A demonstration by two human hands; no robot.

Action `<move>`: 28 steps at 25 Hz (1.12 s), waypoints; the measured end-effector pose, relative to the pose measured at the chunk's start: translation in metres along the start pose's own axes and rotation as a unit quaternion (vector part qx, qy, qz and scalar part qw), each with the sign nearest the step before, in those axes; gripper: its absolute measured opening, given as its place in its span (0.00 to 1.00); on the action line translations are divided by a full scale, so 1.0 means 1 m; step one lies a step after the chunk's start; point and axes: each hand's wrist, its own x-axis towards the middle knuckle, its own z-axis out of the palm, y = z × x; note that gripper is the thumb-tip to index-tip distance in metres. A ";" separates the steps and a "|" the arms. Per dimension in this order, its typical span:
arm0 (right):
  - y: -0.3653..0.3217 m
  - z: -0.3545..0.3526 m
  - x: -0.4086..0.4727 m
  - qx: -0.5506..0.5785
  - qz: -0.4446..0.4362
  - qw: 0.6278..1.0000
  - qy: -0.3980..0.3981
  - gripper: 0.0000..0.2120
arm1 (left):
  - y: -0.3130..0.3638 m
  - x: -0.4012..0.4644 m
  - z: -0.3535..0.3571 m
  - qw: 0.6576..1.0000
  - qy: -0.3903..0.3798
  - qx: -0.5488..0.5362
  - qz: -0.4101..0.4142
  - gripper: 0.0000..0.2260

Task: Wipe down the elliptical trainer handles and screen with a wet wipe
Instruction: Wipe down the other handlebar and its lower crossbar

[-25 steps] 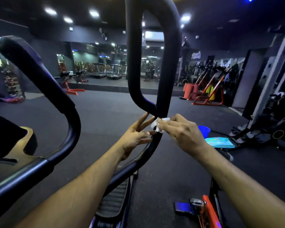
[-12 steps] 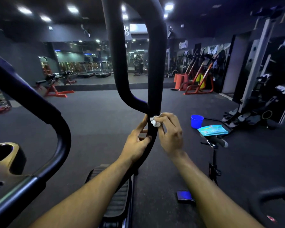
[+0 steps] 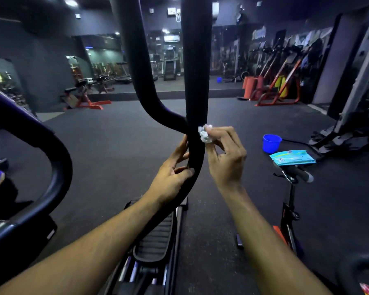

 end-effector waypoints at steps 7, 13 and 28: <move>0.016 -0.016 -0.011 0.075 0.073 0.992 -0.065 0.04 | -0.006 0.002 -0.006 0.999 0.004 0.037 0.002 0.38; 0.001 0.001 -0.003 0.094 0.106 0.990 0.001 0.04 | -0.002 0.006 -0.013 0.999 -0.002 0.044 0.014 0.35; 0.032 -0.020 0.040 -0.042 -0.251 0.945 -0.207 0.10 | -0.015 0.011 -0.011 0.925 -0.138 0.316 -0.162 0.33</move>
